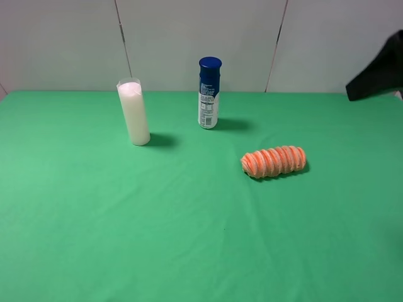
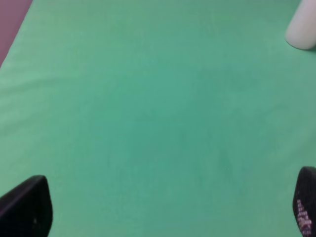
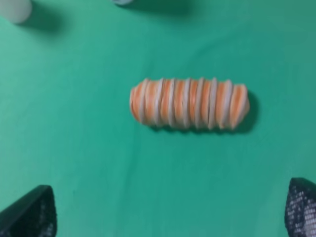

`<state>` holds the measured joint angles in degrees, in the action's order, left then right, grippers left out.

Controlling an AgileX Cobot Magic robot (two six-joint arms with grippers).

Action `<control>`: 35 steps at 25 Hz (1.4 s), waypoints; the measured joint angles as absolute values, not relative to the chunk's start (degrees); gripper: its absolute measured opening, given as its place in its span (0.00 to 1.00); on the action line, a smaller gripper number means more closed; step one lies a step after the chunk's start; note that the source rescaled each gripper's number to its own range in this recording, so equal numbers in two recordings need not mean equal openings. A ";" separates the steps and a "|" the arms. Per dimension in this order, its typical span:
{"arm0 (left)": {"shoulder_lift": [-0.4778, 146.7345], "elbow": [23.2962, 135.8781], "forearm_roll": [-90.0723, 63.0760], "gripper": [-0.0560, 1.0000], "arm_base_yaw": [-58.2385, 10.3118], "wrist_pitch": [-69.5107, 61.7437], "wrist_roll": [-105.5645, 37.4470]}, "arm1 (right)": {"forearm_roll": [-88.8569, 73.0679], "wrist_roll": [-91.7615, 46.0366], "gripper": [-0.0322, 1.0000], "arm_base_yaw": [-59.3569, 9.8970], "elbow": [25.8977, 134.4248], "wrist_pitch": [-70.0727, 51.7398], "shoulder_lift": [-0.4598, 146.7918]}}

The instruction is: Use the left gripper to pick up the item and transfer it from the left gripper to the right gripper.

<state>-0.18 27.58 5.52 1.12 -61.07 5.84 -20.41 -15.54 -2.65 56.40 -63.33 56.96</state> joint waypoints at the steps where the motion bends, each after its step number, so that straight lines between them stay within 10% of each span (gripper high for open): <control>1: -0.18 27.58 5.52 0.98 1.12 -61.07 5.84 | -19.93 -14.84 1.00 -2.65 55.34 -63.39 54.80; 21: -0.18 27.58 5.52 0.98 1.12 -61.07 5.84 | -9.72 -10.45 1.00 -2.65 32.72 -57.23 7.96; 35: -0.18 27.58 5.57 0.98 1.12 -61.07 5.84 | -3.43 -4.05 1.00 -2.65 28.70 -58.31 0.69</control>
